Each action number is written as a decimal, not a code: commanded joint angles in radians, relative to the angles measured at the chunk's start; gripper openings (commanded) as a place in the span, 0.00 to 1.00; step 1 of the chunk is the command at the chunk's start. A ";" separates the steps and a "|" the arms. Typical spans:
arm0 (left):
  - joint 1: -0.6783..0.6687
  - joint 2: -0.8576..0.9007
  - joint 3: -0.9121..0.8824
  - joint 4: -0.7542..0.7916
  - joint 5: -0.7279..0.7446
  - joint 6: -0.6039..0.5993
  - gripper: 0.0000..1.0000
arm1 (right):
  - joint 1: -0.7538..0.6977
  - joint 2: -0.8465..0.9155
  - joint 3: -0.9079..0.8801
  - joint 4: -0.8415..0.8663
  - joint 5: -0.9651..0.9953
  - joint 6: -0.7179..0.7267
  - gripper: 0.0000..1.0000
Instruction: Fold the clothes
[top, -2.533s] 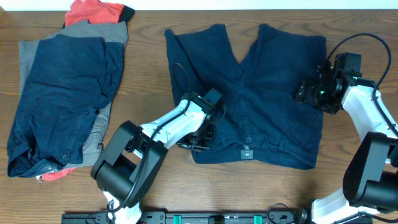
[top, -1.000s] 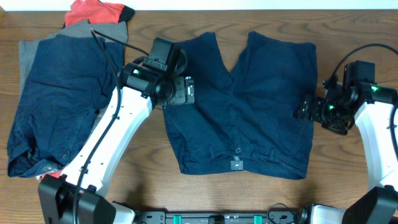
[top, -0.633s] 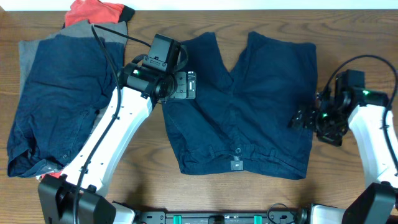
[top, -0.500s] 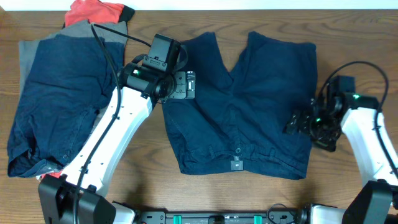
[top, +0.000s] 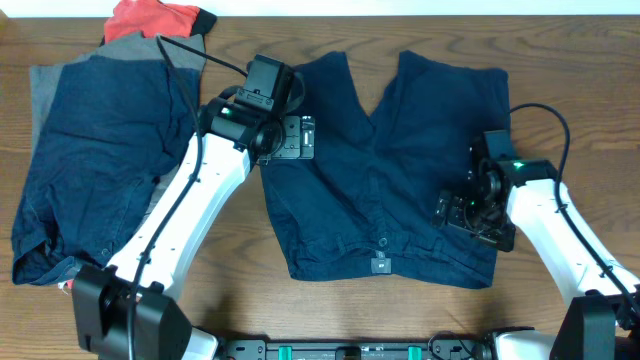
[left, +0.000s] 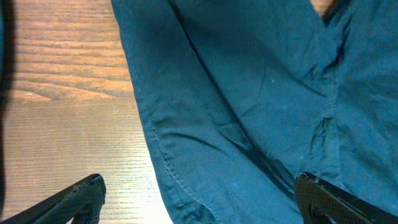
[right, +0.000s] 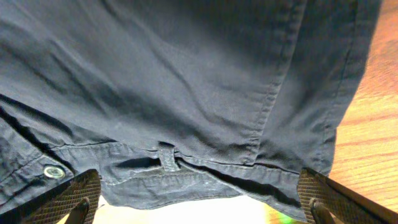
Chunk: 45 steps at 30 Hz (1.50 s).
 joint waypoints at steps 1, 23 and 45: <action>0.005 0.020 0.005 0.001 -0.013 0.010 0.98 | 0.017 0.003 -0.031 0.008 0.030 0.041 0.99; 0.005 0.056 0.002 0.056 -0.020 0.044 0.98 | -0.290 0.286 -0.073 0.219 0.037 -0.078 0.99; 0.005 0.225 0.002 0.126 -0.019 0.044 0.98 | -0.387 0.601 0.280 0.832 0.286 -0.155 0.91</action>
